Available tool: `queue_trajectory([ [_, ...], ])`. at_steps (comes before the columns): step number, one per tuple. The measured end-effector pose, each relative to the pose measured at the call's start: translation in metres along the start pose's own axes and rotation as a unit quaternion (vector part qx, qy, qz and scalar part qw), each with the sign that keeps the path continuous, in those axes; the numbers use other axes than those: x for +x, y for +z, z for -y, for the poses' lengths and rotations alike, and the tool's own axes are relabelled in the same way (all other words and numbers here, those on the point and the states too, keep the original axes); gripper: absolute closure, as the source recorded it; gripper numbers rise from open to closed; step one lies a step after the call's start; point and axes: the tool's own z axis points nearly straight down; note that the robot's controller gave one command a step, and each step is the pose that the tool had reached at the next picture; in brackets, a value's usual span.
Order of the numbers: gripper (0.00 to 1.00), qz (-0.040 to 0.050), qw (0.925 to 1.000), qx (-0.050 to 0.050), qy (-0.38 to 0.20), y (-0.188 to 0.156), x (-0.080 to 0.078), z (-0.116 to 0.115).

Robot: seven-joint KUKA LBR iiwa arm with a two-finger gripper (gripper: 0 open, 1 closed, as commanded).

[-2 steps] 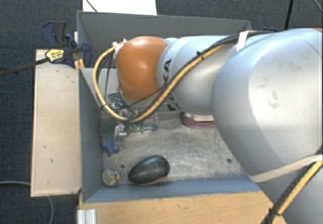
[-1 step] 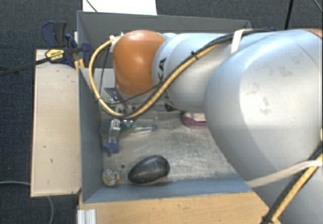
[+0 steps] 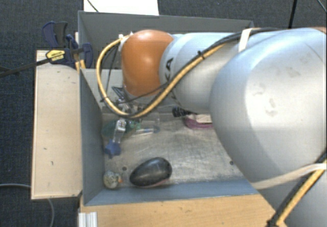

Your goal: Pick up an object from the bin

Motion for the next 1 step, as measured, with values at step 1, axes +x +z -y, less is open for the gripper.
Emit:
queue_trajectory([
  [1,0.0,0.0045,0.9991,-0.003,0.043,0.0181,-0.0003,-0.0049],
])
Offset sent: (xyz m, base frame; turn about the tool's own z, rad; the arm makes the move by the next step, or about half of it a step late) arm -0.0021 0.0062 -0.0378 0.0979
